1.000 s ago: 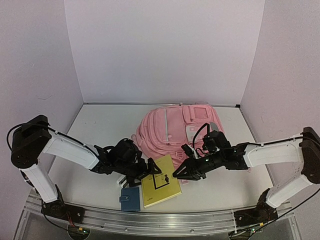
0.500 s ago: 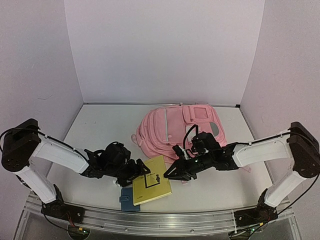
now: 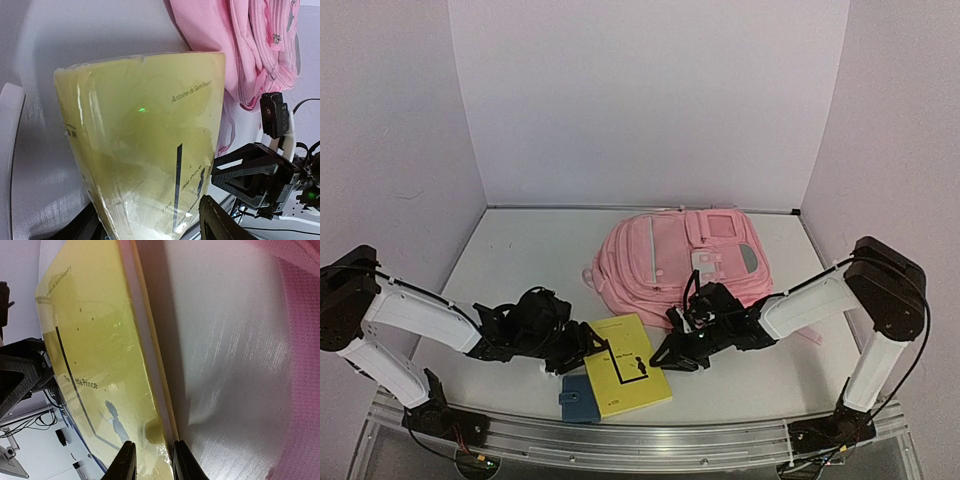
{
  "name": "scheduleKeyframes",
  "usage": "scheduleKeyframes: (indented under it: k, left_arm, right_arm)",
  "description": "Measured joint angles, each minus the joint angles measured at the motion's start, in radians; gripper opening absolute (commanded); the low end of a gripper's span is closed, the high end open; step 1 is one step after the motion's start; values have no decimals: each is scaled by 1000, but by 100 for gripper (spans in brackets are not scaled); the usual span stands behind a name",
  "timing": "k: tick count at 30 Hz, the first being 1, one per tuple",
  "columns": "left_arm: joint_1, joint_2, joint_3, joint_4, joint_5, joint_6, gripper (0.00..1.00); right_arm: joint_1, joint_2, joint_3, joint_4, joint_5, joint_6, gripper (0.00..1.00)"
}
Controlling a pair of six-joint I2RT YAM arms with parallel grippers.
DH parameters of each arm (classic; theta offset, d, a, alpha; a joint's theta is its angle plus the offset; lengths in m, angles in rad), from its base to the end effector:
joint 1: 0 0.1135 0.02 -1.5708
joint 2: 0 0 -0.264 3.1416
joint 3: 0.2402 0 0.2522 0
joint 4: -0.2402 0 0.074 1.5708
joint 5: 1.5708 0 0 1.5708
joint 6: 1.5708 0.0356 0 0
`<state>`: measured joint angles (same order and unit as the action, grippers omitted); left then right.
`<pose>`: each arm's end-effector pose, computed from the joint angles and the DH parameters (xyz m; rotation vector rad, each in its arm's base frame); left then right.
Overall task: Pack the student bag
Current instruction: Pick up the book from the center of the board.
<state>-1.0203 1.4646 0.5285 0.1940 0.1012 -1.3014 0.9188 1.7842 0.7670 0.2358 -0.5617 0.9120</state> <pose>0.1362 -0.2288 0.1404 -0.3157 2.6568 -1.1329 0.1850 0.2735 0.1213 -0.3395 2.7463 1.3904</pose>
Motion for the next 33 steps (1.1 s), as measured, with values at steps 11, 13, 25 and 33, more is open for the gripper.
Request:
scheduleKeyframes:
  k: [11,13,25,33]
  left_arm:
    - [-5,-35,-2,78,5,50,25]
    - [-5,-42,-2,90,5,48,17]
    - [-17,-236,-35,-5,-38,98,0]
    - [-18,-486,-17,-80,-182,205,0]
  right_arm:
    - [1,41,0,77,-13,7,25]
    - [1,42,0,85,-15,7,25]
    - [3,-90,-16,139,62,33,68]
    - [7,-328,-25,188,190,114,97]
